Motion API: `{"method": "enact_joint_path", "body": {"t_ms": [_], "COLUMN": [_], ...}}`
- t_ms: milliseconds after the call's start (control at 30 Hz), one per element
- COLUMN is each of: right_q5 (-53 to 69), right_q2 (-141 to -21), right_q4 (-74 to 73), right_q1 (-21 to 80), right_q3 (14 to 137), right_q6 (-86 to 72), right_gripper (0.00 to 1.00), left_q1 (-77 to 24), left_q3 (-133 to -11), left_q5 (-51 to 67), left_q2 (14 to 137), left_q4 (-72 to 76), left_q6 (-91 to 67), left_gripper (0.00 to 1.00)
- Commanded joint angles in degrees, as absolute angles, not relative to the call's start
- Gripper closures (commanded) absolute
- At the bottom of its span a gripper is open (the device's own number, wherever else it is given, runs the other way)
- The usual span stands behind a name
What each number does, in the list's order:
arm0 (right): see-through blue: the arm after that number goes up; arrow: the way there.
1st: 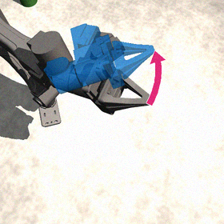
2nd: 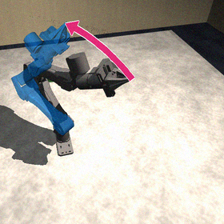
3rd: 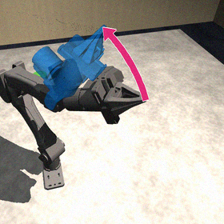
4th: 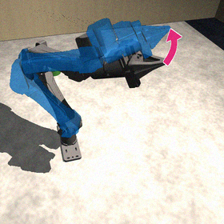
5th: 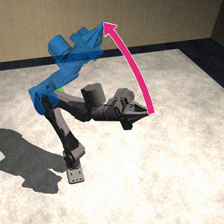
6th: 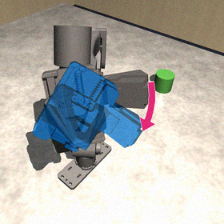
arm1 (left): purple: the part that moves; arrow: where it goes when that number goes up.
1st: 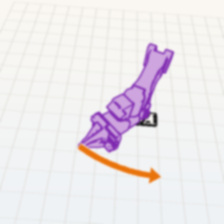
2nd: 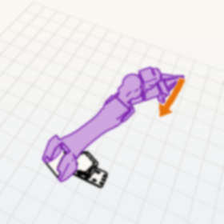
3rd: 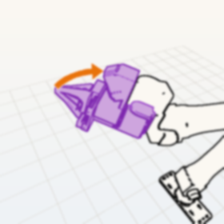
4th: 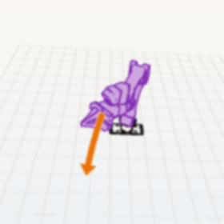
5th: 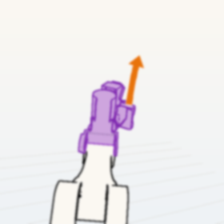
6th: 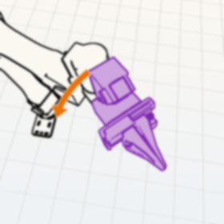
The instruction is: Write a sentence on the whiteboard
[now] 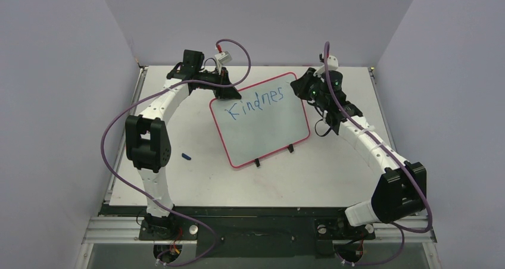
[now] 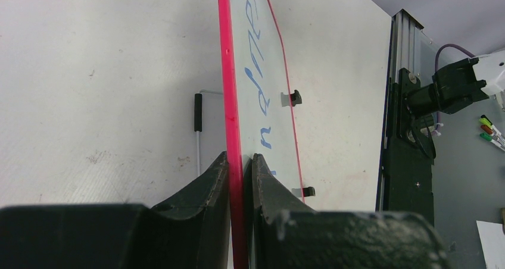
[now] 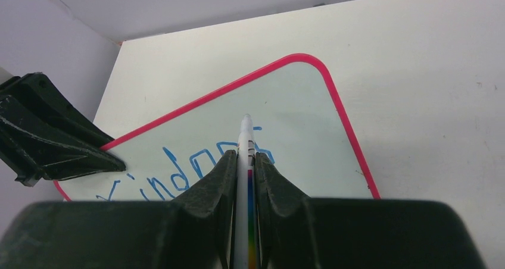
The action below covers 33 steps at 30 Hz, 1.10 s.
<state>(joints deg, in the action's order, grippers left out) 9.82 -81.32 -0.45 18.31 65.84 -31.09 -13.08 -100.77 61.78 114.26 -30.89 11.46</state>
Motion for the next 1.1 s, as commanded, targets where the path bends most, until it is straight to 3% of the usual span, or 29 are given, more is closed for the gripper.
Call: {"method": "enact_joint_path", "body": {"t_ms": [0, 1067], "right_q5": [8.51, 5.58], "right_q2": [-83.25, -88.5], "right_q4": [1.72, 0.18], "right_q1": [17.61, 18.87], "right_q3": [69.05, 70.81], "right_q6": [-30.51, -27.83], "right_gripper": [1.0, 1.0], "left_q1": [-14.72, -14.94], "left_q3": [-101.95, -102.29], "left_q5": [63.02, 62.99], "left_q2": [112.88, 113.34], "left_q4": [-32.27, -32.39], "left_q6": [16.96, 16.98], "left_gripper": [1.0, 1.0]}}
